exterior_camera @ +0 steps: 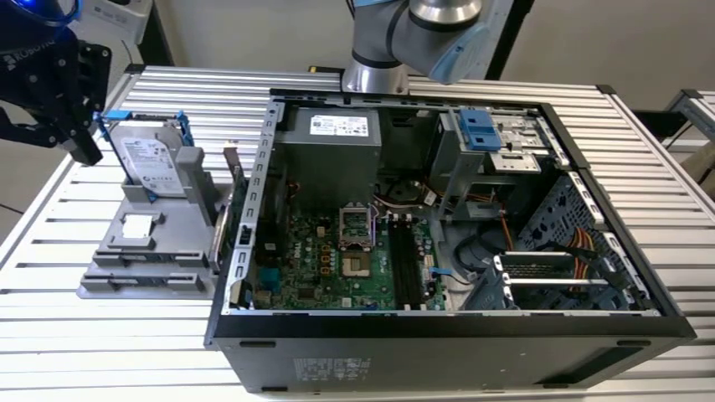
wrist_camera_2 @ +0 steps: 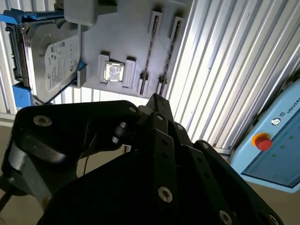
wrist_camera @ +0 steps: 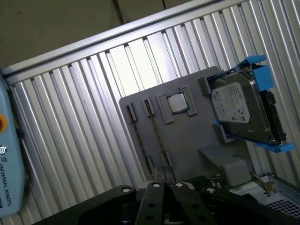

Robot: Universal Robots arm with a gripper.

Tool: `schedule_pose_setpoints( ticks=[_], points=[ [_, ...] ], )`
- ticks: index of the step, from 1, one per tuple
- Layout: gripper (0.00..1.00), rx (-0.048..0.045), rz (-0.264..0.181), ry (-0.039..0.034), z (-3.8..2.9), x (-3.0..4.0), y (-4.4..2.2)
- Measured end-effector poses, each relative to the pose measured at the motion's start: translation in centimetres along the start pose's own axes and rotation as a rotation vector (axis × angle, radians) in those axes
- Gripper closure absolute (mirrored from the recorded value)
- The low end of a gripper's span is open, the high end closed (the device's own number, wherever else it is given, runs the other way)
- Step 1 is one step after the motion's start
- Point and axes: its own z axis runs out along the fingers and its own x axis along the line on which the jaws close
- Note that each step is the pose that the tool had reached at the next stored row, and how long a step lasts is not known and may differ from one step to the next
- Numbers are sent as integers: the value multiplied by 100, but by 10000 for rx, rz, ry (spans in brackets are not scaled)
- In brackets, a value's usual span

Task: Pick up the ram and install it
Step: 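Pick up the ram and move it above insertion slot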

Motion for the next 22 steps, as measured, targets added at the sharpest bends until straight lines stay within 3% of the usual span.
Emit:
schedule_pose_setpoints(
  ticks=[9,22],
  points=[
    [100,46,-1178,183,0,1,3],
    [100,77,-2654,228,0,1,5]
  ],
)
